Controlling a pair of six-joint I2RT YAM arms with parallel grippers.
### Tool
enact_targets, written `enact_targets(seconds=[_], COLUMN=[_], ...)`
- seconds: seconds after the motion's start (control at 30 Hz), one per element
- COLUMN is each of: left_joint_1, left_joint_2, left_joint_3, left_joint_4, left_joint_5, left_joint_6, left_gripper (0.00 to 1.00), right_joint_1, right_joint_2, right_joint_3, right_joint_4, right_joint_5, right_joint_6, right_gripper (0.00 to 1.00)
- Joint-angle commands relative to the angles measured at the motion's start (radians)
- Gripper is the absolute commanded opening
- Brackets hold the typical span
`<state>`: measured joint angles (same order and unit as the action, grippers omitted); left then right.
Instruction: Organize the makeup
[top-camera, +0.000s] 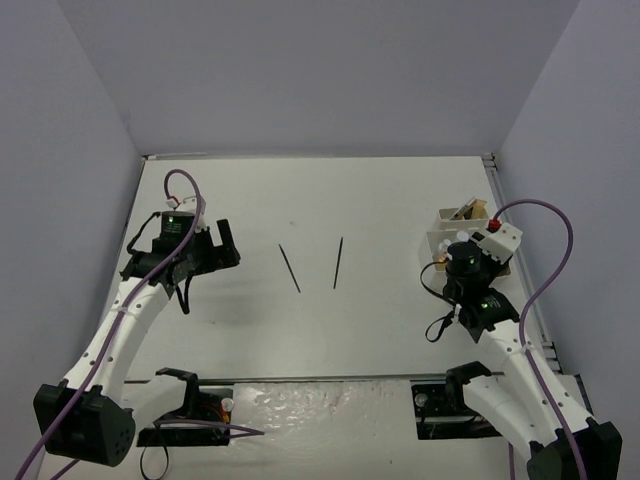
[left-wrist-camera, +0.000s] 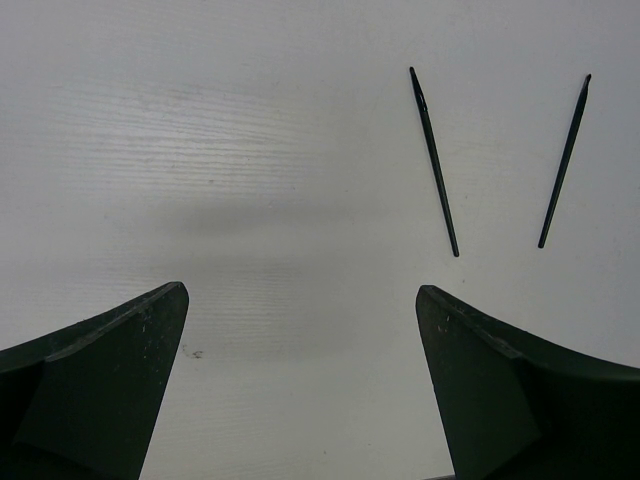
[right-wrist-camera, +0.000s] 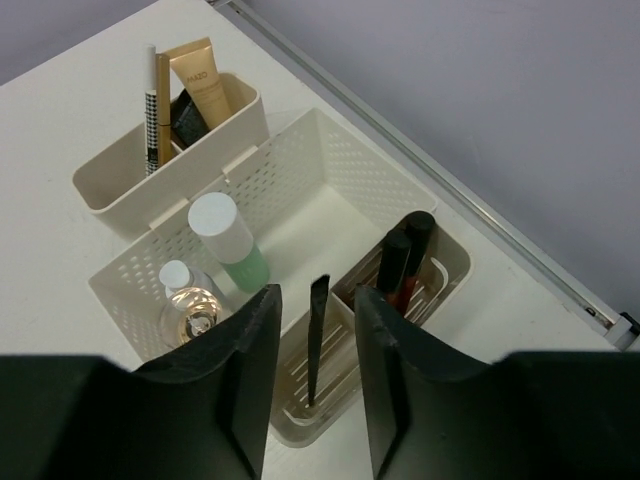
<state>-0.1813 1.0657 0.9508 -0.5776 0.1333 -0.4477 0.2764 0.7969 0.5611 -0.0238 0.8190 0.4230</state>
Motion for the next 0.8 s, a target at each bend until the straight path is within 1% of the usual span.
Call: enact_targets(seconds=[0.0,0.07,0.2,0.27,0.33,0.37,0.43,0.47,0.6,0.77], left_joint_1=[0.008,0.008,0.008,0.008,0.007,0.006,-0.002,-0.02,-0.144,-0.257], left_joint_2=[-0.013,-0.01,0.001,0.014,0.034,0.044,0.077,0.09,0.152,0.287], left_joint_3=[0.017,0.017,0.013,0.009,0.005,0.005,0.013,0.017,0.058,0.14], left_joint_4=[0.042,0.041,0.046,0.055,0.064,0.065,0.065,0.068,0.079,0.076], left_joint_5=[0.016,0.019,0.03,0.045,0.074,0.089,0.102,0.093,-0.008,-0.105], left_joint_6=[0.007,0.007,0.0,-0.013,-0.048,-0.055,-0.089,-0.106,-0.181,-0.28], left_gripper=[0.97,0.97,0.97,0.97,0.97,0.97,0.97,0.97,0.97,0.97], right_joint_1=[-0.002,0.0,0.0,0.0,0.0,0.0,0.0,0.0,-0.002,0.0], right_joint_2=[-0.03,-0.036,-0.027,-0.019,-0.002,0.002,0.004,0.0,-0.037,-0.089], right_joint_3=[0.005,0.015,0.077,0.122,0.197,0.213,0.263,0.281,0.335,0.35], right_joint_4=[0.068,0.063,0.013,-0.029,-0.082,-0.094,-0.129,-0.143,-0.19,-0.198], right_joint_5=[-0.013,-0.022,-0.064,-0.088,-0.121,-0.133,-0.175,-0.211,-0.34,-0.468], right_joint_6=[0.011,0.005,0.0,-0.007,-0.027,-0.032,-0.047,-0.057,-0.095,-0.116], right_gripper=[0.5,0.59,0.72,0.79,0.89,0.9,0.98,0.99,1.0,1.0])
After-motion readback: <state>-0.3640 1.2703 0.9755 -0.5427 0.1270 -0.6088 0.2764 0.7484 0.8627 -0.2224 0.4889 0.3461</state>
